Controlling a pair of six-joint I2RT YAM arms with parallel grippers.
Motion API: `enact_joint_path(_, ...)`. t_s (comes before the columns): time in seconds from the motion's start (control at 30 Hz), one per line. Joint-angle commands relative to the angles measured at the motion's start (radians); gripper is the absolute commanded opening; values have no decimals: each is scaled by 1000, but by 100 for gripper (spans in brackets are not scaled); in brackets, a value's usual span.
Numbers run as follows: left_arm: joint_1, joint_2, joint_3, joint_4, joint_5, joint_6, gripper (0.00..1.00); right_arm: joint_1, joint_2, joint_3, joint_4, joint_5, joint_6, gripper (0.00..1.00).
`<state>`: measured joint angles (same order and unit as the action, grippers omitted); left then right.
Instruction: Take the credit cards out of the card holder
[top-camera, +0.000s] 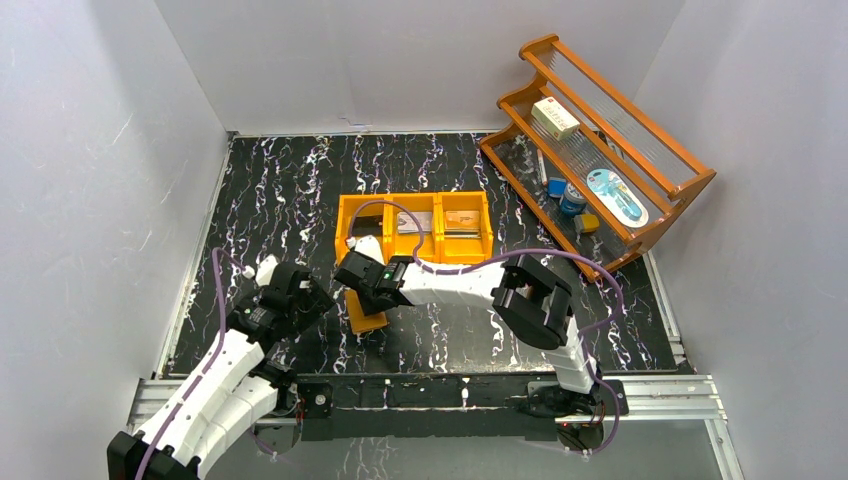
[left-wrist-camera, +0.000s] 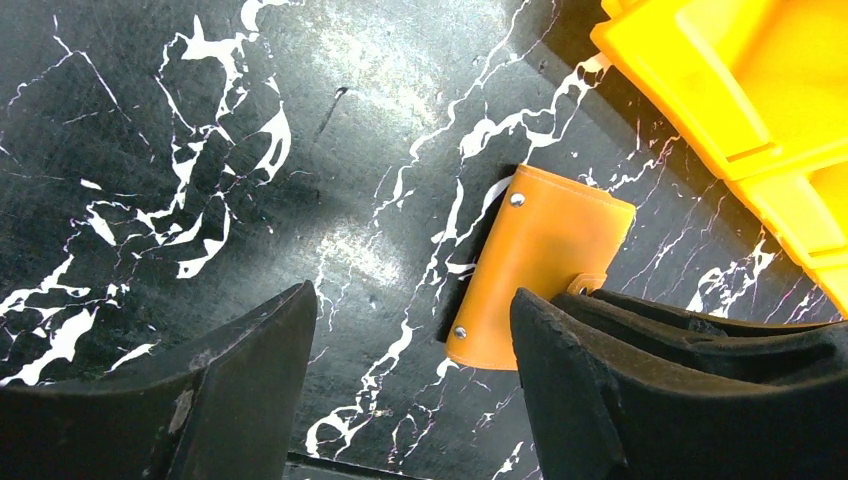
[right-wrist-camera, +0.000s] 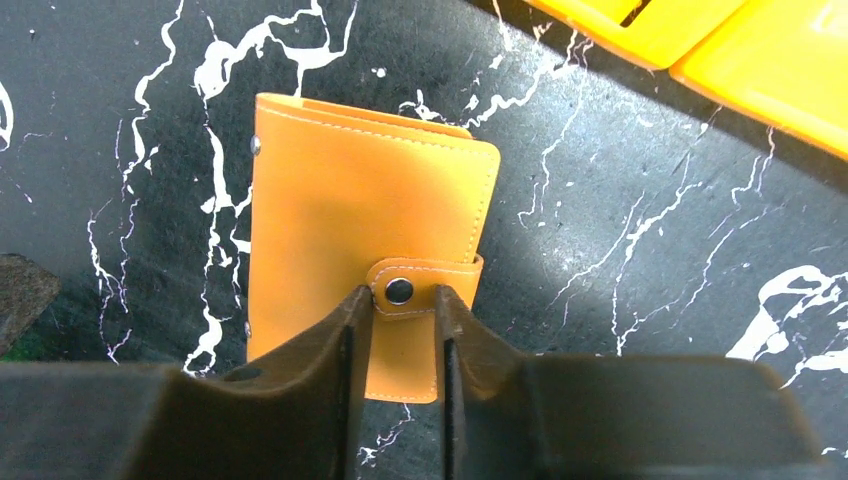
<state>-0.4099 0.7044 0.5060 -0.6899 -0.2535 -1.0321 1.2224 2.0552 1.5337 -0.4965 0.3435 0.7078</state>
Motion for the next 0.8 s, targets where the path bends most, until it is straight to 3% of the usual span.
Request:
enact_joint_path(0.0, -3, 5, 21, 18, 11, 36, 69, -5, 9, 1, -24, 49, -4, 28)
enact_joint_path(0.23, -3, 27, 16, 63, 59, 83, 68, -14, -41, -38, 55, 25, 4, 15)
enact_joint_path(0.37, -4, 36, 20, 75, 73, 103, 69, -33, -70, -69, 65, 1, 19, 14)
enact_joint_path(0.57, -3, 53, 11, 132, 145, 148, 69, -39, -228, -241, 236, -102, 39, 14)
enact_joint_path(0.77, -4, 129, 1, 228, 286, 214, 70, -50, -384, -467, 288, -88, 209, 15)
